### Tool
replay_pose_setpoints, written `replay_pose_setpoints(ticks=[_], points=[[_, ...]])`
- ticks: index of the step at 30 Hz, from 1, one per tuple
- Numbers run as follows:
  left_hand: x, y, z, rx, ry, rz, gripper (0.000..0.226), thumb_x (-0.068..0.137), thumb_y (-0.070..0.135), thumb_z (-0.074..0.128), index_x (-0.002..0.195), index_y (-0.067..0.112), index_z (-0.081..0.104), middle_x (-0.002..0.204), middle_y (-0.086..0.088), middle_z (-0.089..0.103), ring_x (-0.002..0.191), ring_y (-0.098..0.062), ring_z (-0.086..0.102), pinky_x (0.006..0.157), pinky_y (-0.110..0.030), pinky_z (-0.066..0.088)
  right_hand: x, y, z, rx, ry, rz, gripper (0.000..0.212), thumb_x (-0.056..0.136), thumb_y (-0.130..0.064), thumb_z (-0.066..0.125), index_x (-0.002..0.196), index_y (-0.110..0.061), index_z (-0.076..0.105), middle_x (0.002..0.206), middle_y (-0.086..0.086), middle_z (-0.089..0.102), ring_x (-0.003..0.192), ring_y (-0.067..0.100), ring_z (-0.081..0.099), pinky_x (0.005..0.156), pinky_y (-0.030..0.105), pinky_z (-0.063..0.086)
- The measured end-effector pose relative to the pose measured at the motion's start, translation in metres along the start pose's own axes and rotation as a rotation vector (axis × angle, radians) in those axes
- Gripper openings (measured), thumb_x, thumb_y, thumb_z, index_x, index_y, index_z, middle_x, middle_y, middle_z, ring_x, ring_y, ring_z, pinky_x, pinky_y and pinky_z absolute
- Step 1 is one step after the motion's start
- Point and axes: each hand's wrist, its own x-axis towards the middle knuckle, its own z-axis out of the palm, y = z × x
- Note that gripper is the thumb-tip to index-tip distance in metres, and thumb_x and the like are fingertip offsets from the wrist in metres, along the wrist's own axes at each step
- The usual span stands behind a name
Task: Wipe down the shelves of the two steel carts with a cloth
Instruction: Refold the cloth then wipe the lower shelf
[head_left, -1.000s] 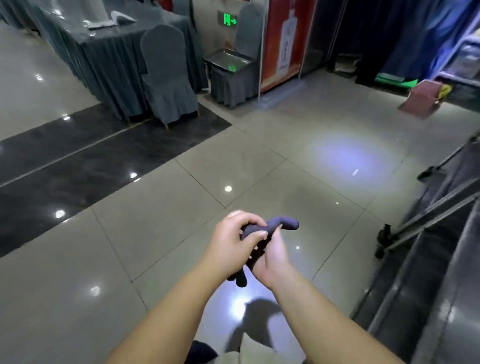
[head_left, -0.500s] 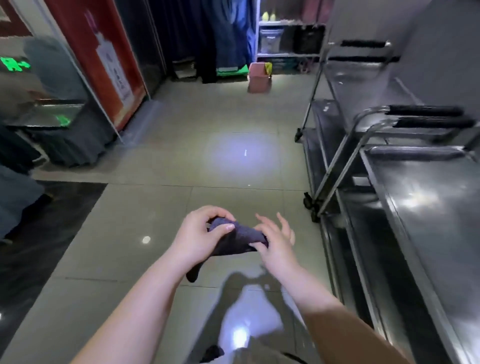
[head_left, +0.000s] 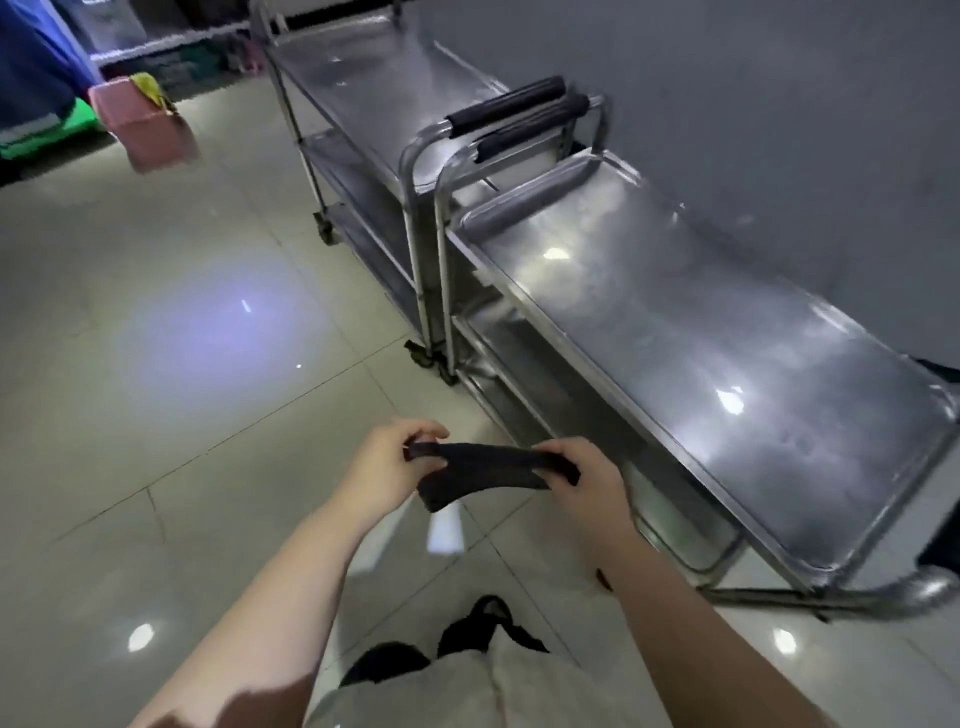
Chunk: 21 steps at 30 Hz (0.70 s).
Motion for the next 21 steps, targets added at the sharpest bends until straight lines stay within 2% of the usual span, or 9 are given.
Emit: replay_pose_setpoints(ticks=[5, 8, 10, 13, 15, 17, 19, 21], points=[[0.070, 0.012, 0.045, 0.115, -0.185, 0.108, 0.046, 0.073, 0.003, 0.074, 0.075, 0.046, 0.058, 0.086, 0.007, 0.061, 0.081, -0.003, 0.056, 0.070, -0.012, 0.039, 0.017, 0.041, -0.022, -0.050, 0.129, 0.120, 0.034, 0.081, 0.008, 0.061, 0.101, -0.019, 0.069, 0.098, -0.007, 0.063, 0.092, 0.002, 0.057, 0.083, 0.014, 0.043], [0.107, 0.016, 0.064, 0.200, -0.316, 0.148, 0.033, 0.076, 0.006, 0.073, 0.078, 0.036, 0.060, 0.089, 0.001, 0.061, 0.084, -0.010, 0.055, 0.072, -0.018, 0.038, 0.018, 0.057, -0.017, -0.076, 0.204, 0.202, 0.037, 0.080, 0.011, 0.060, 0.101, -0.019, 0.068, 0.096, -0.008, 0.060, 0.091, -0.002, 0.053, 0.083, 0.007, 0.036], [0.130, 0.018, 0.078, 0.221, -0.409, 0.149, 0.026, 0.076, 0.006, 0.073, 0.080, 0.030, 0.063, 0.087, 0.005, 0.059, 0.081, -0.006, 0.054, 0.071, -0.013, 0.037, 0.019, 0.068, -0.011, -0.088, 0.302, 0.233, 0.039, 0.077, 0.014, 0.060, 0.098, -0.017, 0.070, 0.093, -0.008, 0.060, 0.091, 0.005, 0.054, 0.084, 0.008, 0.035], [0.159, 0.015, 0.104, 0.147, -0.560, 0.169, 0.032, 0.076, -0.002, 0.073, 0.072, 0.028, 0.061, 0.074, 0.012, 0.059, 0.068, 0.007, 0.056, 0.062, -0.004, 0.038, 0.021, 0.082, -0.002, -0.039, 0.481, 0.385, 0.045, 0.075, 0.016, 0.054, 0.105, -0.015, 0.069, 0.103, -0.002, 0.065, 0.101, 0.016, 0.057, 0.092, 0.018, 0.039], [0.172, 0.014, 0.126, 0.094, -0.656, 0.121, 0.025, 0.076, -0.003, 0.074, 0.075, 0.020, 0.064, 0.071, 0.008, 0.061, 0.062, 0.009, 0.056, 0.060, -0.005, 0.040, 0.019, 0.088, 0.004, 0.069, 0.661, 0.528, 0.044, 0.078, 0.016, 0.053, 0.108, -0.015, 0.064, 0.108, 0.002, 0.064, 0.104, 0.018, 0.058, 0.094, 0.014, 0.039], [0.181, 0.014, 0.151, 0.038, -0.732, 0.082, 0.020, 0.076, -0.001, 0.076, 0.081, 0.016, 0.066, 0.076, 0.005, 0.064, 0.066, 0.006, 0.058, 0.066, -0.009, 0.045, 0.014, 0.097, 0.009, 0.180, 0.833, 0.636, 0.041, 0.081, 0.015, 0.055, 0.100, -0.021, 0.061, 0.103, -0.002, 0.064, 0.100, 0.017, 0.059, 0.092, 0.011, 0.041], [0.186, 0.013, 0.182, -0.021, -0.782, 0.061, 0.017, 0.077, 0.004, 0.077, 0.082, 0.018, 0.068, 0.079, 0.003, 0.068, 0.074, -0.006, 0.063, 0.072, -0.019, 0.050, 0.008, 0.113, 0.011, 0.209, 0.973, 0.701, 0.044, 0.083, 0.011, 0.059, 0.093, -0.032, 0.059, 0.099, -0.007, 0.062, 0.097, 0.014, 0.059, 0.091, 0.017, 0.044], [0.191, 0.002, 0.217, -0.053, -0.828, 0.038, 0.014, 0.078, 0.012, 0.077, 0.084, 0.023, 0.070, 0.084, 0.005, 0.071, 0.082, -0.011, 0.066, 0.076, -0.024, 0.054, 0.002, 0.142, 0.012, 0.172, 1.067, 0.719, 0.043, 0.084, 0.006, 0.063, 0.092, -0.036, 0.060, 0.099, -0.006, 0.062, 0.097, 0.013, 0.059, 0.091, 0.021, 0.045]])
